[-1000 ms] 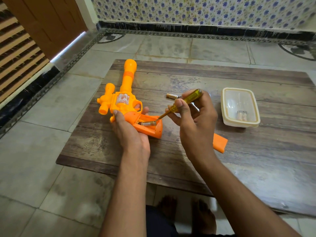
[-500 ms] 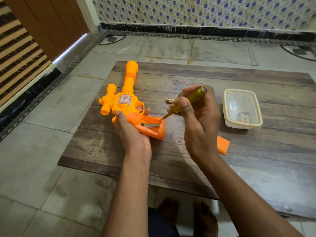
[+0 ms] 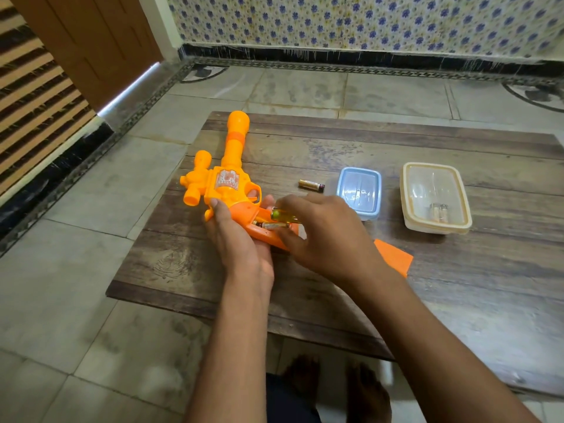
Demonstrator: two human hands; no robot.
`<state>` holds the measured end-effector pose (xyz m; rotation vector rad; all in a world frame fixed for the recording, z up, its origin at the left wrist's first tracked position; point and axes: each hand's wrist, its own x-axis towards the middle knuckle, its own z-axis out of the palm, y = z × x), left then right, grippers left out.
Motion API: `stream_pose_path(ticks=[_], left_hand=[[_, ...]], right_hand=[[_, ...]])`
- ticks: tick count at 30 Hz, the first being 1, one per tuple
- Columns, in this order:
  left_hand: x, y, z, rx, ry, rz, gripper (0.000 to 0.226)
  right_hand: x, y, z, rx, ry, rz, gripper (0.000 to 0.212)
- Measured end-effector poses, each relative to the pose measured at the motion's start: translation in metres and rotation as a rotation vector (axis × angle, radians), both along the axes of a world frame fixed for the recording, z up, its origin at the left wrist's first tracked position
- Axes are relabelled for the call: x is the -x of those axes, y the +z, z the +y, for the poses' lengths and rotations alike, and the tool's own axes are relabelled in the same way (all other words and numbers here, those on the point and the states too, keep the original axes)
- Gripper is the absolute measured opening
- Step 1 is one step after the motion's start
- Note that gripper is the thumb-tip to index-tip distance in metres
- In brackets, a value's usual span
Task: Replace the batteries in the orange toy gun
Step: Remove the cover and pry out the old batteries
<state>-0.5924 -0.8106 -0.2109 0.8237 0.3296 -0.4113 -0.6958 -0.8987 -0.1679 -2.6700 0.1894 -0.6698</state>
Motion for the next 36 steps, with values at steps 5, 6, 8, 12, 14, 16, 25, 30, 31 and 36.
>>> stream_pose_path(ticks=[5, 6, 8, 12, 14, 16, 25, 30, 31, 36], left_hand=[[-0.001, 0.001, 0.000, 0.022, 0.012, -0.002, 0.059], [-0.001, 0.001, 0.000, 0.027, 0.014, -0.004, 0.058], [-0.002, 0.001, 0.000, 0.020, 0.029, -0.001, 0.056], [-0.001, 0.002, -0.002, -0.014, 0.062, 0.001, 0.055], [-0.001, 0.002, -0.002, -0.034, 0.070, 0.022, 0.056], [-0.001, 0.002, -0.001, -0.054, 0.071, 0.024, 0.055], [-0.002, 0.006, 0.005, -0.076, 0.090, 0.040, 0.054], [0.000, 0.007, 0.006, -0.077, 0.090, 0.050, 0.052], [0.000, 0.008, 0.006, -0.072, 0.091, 0.055, 0.052], [0.002, 0.009, 0.006, -0.056, 0.105, 0.054, 0.051]], right_hand=[[0.003, 0.003, 0.000, -0.089, -0.029, -0.226, 0.020], [0.006, 0.006, -0.002, -0.117, -0.060, -0.295, 0.018], [0.009, 0.010, -0.008, -0.112, -0.163, -0.365, 0.019], [0.001, 0.006, -0.010, 0.059, -0.382, -0.091, 0.021], [-0.007, 0.006, -0.006, 0.094, -0.421, 0.164, 0.029], [-0.014, 0.008, -0.001, 0.125, -0.431, 0.321, 0.037], [-0.023, 0.000, -0.001, 0.104, -0.528, 0.406, 0.028], [-0.021, -0.003, -0.002, 0.132, -0.529, 0.389, 0.041], [-0.021, -0.003, -0.002, 0.126, -0.529, 0.391, 0.040], [-0.020, -0.002, -0.001, 0.061, -0.505, 0.328, 0.035]])
